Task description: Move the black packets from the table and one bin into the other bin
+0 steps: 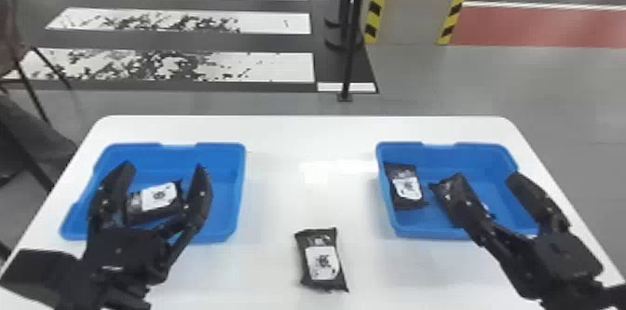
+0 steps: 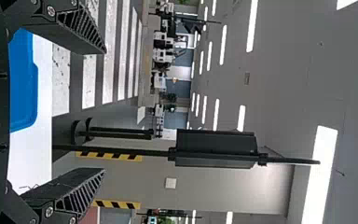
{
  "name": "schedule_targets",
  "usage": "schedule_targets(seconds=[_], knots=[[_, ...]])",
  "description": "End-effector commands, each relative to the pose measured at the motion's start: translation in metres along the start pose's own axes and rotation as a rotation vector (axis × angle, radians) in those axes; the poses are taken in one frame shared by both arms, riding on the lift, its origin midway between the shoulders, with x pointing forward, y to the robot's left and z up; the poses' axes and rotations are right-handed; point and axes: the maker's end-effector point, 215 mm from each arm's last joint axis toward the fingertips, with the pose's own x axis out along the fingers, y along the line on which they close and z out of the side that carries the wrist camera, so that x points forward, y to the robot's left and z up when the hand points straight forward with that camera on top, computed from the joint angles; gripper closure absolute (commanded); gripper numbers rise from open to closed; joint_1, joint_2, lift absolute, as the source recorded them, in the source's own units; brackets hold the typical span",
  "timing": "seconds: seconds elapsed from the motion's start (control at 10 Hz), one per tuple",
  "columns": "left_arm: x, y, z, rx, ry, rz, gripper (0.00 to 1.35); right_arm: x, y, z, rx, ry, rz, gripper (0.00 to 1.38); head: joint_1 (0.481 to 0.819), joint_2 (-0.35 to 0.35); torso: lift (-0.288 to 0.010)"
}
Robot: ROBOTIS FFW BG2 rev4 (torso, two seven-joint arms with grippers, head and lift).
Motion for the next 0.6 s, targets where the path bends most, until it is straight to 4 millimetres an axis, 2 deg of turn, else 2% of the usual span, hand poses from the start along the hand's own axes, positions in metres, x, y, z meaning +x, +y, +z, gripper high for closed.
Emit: schedule_targets(seconds=[0.0,0.3,0.5], knots=[[0.000,0.000,0.000,0.000,0.001,0.000,0.14,0.007,0.014,-0.005,-0.009,0.024,0.044,0.17,0.695,-0.042,-0.110],[0.001,0.000,-0.001,0.000,0.003,0.000,0.14,0.033,0.031,-0.033,-0.102,0.116,0.210,0.17,0.695,0.002,-0.110],[0.002,0.001,0.000,0.002,0.001,0.002,0.14,0.042,0.044,-0.055,-0.144,0.215,0.267,0.17,0.695,0.029,-0.110]])
